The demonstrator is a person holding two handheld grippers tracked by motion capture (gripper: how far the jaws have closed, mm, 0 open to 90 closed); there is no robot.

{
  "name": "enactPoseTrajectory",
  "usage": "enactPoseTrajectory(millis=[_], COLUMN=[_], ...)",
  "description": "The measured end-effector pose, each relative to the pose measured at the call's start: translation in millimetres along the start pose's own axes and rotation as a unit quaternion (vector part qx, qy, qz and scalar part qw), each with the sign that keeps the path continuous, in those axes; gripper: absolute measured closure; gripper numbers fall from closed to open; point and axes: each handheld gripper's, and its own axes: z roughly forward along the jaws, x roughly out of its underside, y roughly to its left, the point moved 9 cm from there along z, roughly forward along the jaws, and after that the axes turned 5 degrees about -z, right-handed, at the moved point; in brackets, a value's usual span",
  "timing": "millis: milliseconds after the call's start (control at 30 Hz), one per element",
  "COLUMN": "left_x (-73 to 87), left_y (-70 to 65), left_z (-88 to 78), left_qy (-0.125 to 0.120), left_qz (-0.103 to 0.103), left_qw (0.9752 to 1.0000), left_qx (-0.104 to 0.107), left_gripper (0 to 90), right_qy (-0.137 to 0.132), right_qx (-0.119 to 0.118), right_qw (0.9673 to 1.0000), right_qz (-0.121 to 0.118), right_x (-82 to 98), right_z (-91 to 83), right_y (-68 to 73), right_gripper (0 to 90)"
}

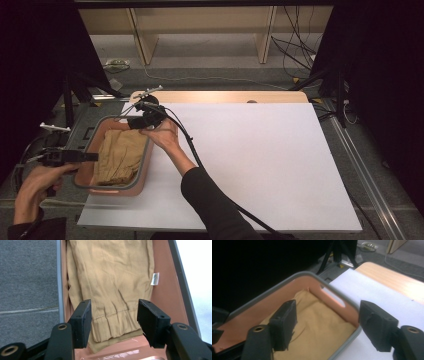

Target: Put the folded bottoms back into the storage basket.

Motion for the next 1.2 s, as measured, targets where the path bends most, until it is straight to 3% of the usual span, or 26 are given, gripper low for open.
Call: enactPoseTrajectory(millis=[467, 700, 800, 900, 1200], left_x=[-8.4, -13.3, -15.7, -21.2, -26.4], left_y=[-15.3, -35.9, -45.7, -55.2, -74.2], left_z=[-2.1, 2.6, 4.3, 6.5, 6.3], left_qy=[-0.025, -0.034, -0.042, -0.069, -0.092], left_qz=[0.012, 0.029, 0.037, 0.042, 0.051], left_qw=[0.9996, 0.9988, 0.9981, 0.9961, 0.9927], left_qx=[0.002, 0.02, 0.026, 0.036, 0.059], left_gripper=[31.9, 24.5, 22.7, 21.5, 20.7], right_qy=[-0.021, -0.03, -0.036, -0.038, -0.049], right_qx=[0.015, 0.019, 0.021, 0.023, 0.031], right_qw=[0.9996, 0.9993, 0.9991, 0.9989, 0.9981], right_qz=[0.013, 0.011, 0.01, 0.015, 0.021], right_x=[-7.8, -7.7, -6.6, -4.4, -0.6], right_z=[-21.9, -32.2, -38.7, -45.1, -63.4], right_y=[-16.9, -22.5, -26.2, -31.9, -46.4], right_gripper=[27.5, 26.3, 26.2, 26.0, 25.6])
